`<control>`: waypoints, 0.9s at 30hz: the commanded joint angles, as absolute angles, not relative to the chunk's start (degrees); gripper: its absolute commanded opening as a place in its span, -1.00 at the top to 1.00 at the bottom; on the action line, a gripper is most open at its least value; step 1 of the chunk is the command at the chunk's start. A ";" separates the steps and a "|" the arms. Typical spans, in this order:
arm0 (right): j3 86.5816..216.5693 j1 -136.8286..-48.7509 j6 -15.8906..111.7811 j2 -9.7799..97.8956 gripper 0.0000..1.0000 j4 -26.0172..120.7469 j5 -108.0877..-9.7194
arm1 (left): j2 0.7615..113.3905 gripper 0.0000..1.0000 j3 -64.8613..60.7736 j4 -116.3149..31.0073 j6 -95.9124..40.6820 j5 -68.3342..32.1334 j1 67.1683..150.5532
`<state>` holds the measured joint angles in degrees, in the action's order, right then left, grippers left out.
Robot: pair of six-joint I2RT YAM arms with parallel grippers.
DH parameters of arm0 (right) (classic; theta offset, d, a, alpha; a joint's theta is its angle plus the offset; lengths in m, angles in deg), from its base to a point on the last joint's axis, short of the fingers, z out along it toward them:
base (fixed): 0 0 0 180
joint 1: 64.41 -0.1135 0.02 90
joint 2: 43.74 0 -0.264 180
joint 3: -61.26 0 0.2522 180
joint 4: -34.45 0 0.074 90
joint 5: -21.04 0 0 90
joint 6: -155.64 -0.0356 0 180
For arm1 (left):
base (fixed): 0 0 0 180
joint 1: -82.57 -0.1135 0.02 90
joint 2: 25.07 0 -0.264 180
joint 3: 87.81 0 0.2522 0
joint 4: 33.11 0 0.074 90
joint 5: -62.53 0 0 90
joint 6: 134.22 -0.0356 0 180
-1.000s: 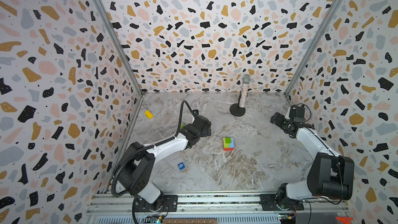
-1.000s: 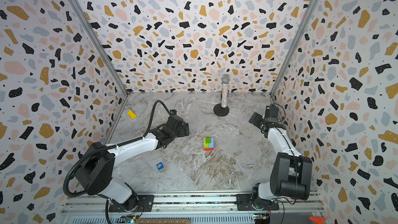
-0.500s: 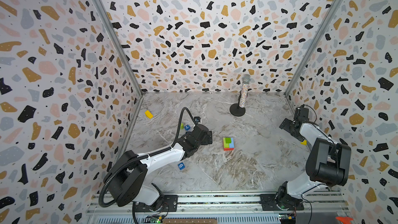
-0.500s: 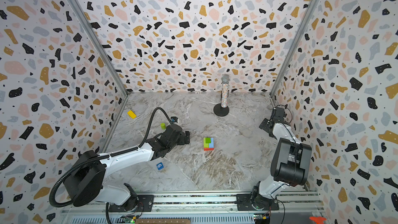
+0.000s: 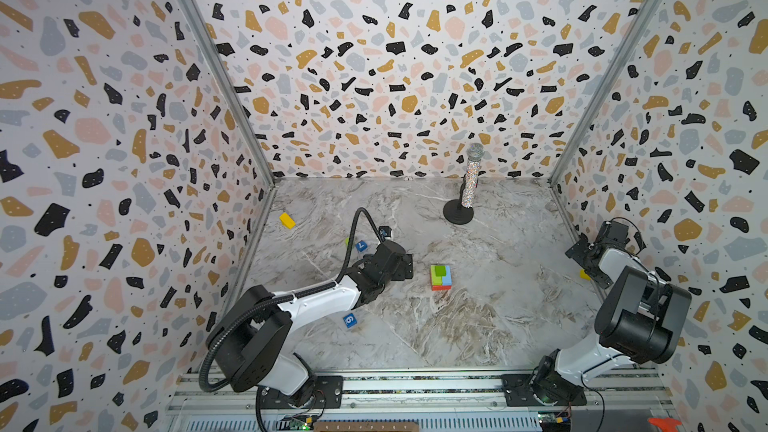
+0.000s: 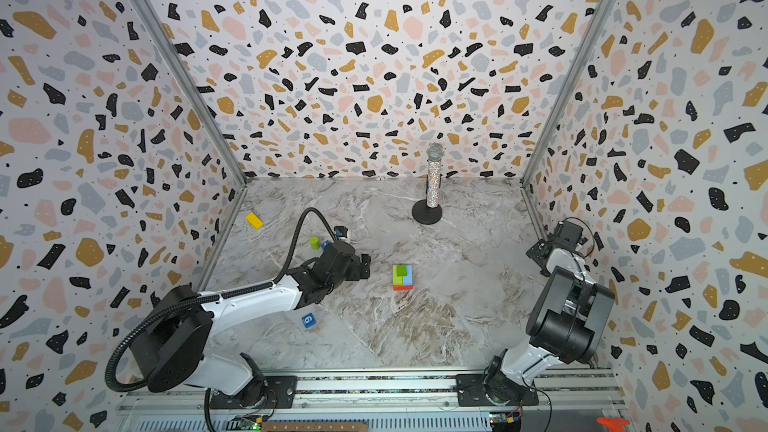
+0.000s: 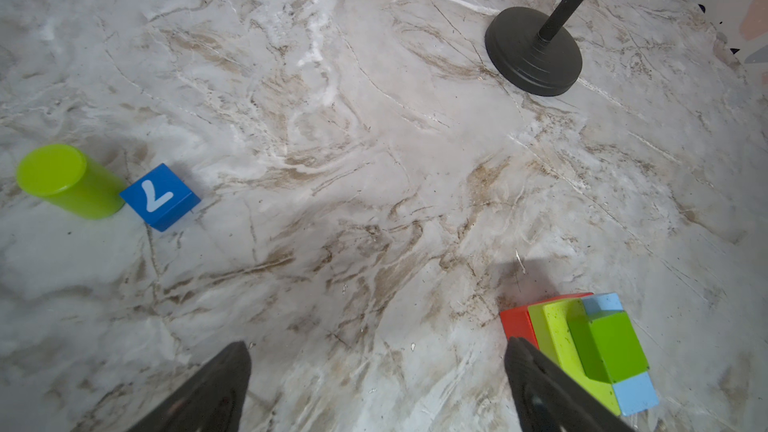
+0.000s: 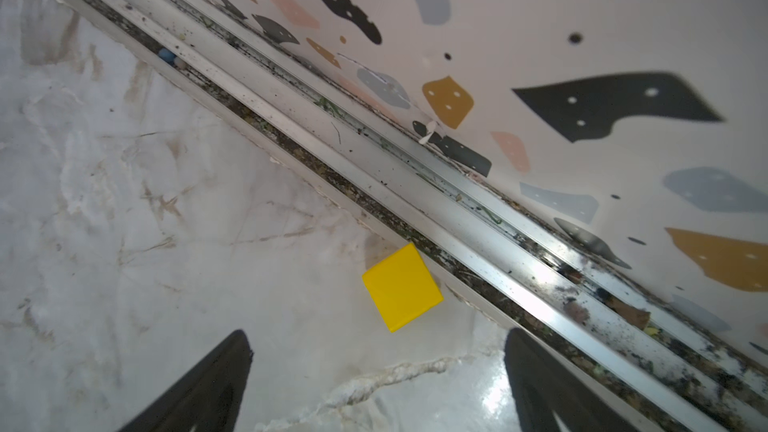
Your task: Build the wood block tower
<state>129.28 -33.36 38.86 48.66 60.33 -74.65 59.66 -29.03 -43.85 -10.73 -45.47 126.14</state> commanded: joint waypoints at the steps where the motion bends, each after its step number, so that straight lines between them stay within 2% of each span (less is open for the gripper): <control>1: 128.12 -31.88 38.11 49.28 -0.87 57.65 -70.54 | 60.23 -0.93 -29.65 -41.87 -10.91 -45.60 126.36; 12: 127.70 -30.23 38.56 50.97 -0.68 56.15 -66.85 | 61.52 -0.92 -29.57 -41.56 -10.82 -45.54 126.39; 27: 128.03 -29.69 38.99 52.46 -0.65 54.96 -65.43 | 62.44 -0.90 -29.47 -41.68 -10.91 -45.75 126.43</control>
